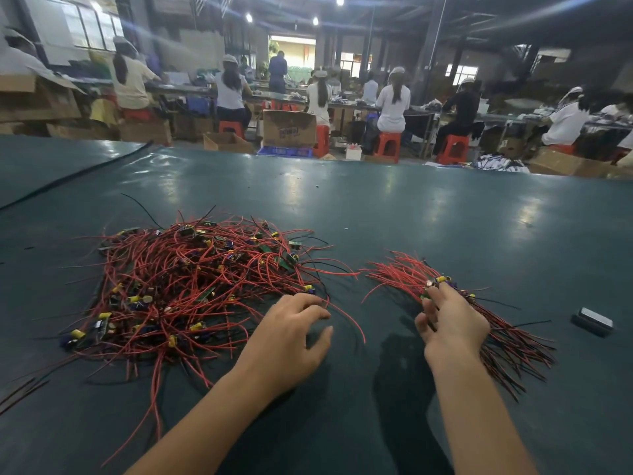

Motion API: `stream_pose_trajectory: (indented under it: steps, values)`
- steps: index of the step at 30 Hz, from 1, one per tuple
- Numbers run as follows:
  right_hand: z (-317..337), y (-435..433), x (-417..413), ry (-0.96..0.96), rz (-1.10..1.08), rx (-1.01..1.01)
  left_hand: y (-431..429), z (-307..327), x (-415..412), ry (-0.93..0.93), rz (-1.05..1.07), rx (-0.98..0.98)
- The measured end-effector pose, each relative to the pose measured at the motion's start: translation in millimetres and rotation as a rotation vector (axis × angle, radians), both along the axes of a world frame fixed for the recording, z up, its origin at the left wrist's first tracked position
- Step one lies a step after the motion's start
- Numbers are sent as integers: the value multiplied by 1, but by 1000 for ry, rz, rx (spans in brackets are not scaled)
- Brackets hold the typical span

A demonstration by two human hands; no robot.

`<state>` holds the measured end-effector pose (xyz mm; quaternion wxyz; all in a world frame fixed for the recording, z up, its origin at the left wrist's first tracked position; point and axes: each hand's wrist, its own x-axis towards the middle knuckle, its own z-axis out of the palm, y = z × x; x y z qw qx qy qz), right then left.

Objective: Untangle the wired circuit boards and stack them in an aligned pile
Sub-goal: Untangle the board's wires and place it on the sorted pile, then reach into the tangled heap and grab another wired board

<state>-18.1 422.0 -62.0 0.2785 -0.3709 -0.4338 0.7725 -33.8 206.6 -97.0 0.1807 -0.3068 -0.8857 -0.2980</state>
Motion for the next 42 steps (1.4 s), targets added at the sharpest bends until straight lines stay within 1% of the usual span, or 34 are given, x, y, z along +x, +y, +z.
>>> stream_pose_trajectory:
  steps: [2,4,6,8,11,15,16,18,20,22,23,27,29,31,34,36,37,38,40,42]
  values:
    - [-1,-13,0,40,49,26,-2,-3,-3,-65,88,-108]
    - [-5,-30,-3,82,144,163,-5,-7,-7,-104,155,-234]
    - [-11,-47,-5,65,254,410,-7,-9,-9,-126,174,-255]
    - [-19,-60,-6,16,344,688,-9,-9,-13,-121,178,-203]
    - [-28,-69,-5,-49,439,1009,-12,-10,-17,-98,179,-159]
    - [-35,-79,-9,-79,598,1487,-13,-14,-20,-96,177,-104]
    - [-35,-82,-12,-76,654,1552,-14,-14,-21,-101,186,-93]
    - [-32,-87,-19,-109,765,1614,-16,-15,-24,-123,211,-83]
    - [-30,-90,-29,-192,852,1679,-17,-16,-25,-139,221,-78]
    - [-27,-93,-37,-296,892,1740,-17,-16,-25,-144,213,-68]
    - [-26,-94,-40,-321,883,1746,-17,-16,-25,-144,208,-60]
    - [-25,-99,-42,-346,734,1720,-19,-16,-25,-145,204,-16]
    - [-27,-100,-38,-355,713,1734,-19,-15,-24,-140,207,28]
    - [-28,-97,-31,-310,722,1722,-18,-14,-24,-145,218,86]
    - [-29,-87,-19,-234,751,1689,-18,-13,-23,-148,213,93]
    - [-29,-80,-12,-168,704,1623,-18,-12,-23,-166,209,135]
    - [-27,-77,-9,-118,652,1530,-18,-11,-24,-178,208,180]
    - [-23,-76,-6,-61,602,1384,-18,-10,-23,-190,208,230]
    - [-12,-72,-3,98,538,1003,-19,-9,-23,-220,211,309]
    - [-1,-69,0,234,518,653,-18,-8,-21,-269,180,396]
